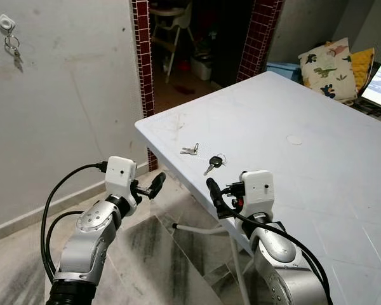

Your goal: Hang keys on a hook

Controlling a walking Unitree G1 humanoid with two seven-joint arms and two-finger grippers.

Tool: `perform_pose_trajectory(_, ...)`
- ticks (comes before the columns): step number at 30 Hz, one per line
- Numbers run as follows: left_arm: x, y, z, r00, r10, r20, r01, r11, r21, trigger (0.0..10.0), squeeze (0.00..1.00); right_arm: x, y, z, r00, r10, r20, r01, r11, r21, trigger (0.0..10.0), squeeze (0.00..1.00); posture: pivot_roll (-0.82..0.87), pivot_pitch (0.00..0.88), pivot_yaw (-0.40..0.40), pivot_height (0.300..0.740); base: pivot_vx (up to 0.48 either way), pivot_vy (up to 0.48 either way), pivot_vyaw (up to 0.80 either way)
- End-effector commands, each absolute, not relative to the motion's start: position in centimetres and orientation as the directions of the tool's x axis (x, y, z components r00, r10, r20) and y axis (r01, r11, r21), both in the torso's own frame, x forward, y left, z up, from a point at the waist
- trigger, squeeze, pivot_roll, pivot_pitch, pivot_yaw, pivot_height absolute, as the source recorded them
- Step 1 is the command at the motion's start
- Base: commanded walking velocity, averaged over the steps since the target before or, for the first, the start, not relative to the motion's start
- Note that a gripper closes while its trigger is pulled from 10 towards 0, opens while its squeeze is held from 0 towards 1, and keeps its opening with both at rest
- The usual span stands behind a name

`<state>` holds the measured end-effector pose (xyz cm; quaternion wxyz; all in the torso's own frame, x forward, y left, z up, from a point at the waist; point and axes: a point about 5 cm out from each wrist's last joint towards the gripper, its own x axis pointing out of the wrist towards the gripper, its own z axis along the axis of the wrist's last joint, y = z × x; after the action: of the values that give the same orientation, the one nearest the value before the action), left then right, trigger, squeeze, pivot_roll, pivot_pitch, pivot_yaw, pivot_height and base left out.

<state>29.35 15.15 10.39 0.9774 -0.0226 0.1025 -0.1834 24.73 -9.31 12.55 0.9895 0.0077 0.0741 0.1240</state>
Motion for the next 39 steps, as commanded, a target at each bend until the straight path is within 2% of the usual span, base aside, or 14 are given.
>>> perform_pose_trajectory(1, 29.3, 15.1, 10.7, 0.907, -0.376, -0.187, 0.367, 0.926, -0.084, 10.0, 0.00, 24.9, -9.6, 12.4, 0.958, 0.240, -0.154, -0.238, 0.971, 0.030, 10.0, 0.00, 0.05, 0.001, -0.043, 0.740, 0.000, 0.266, 0.00)
perform_pose_trajectory(21, 29.2, 14.6, 10.7, 0.896, -0.401, -0.191, 0.391, 0.916, -0.089, 10.0, 0.00, 24.8, -9.6, 12.3, 0.959, 0.234, -0.158, -0.234, 0.972, 0.017, 10.0, 0.00, 0.05, 0.003, -0.040, 0.740, 0.290, 0.286, 0.00)
perform_pose_trajectory(31, 29.2, 14.3, 10.8, 0.887, -0.424, -0.182, 0.415, 0.906, -0.087, 10.0, 0.00, 24.9, -10.7, 12.2, 0.973, 0.160, -0.164, -0.167, 0.986, -0.026, 10.0, 0.00, 0.05, 0.003, -0.039, 0.740, 0.030, 0.000, 0.00)
perform_pose_trajectory(39, 29.2, 14.1, 10.9, 0.883, -0.436, -0.176, 0.427, 0.900, -0.088, 10.0, 0.00, 25.1, -11.0, 12.4, 0.979, 0.136, -0.153, -0.143, 0.989, -0.035, 10.0, 0.00, 0.05, 0.004, -0.037, 0.740, 0.457, 0.000, 0.00)
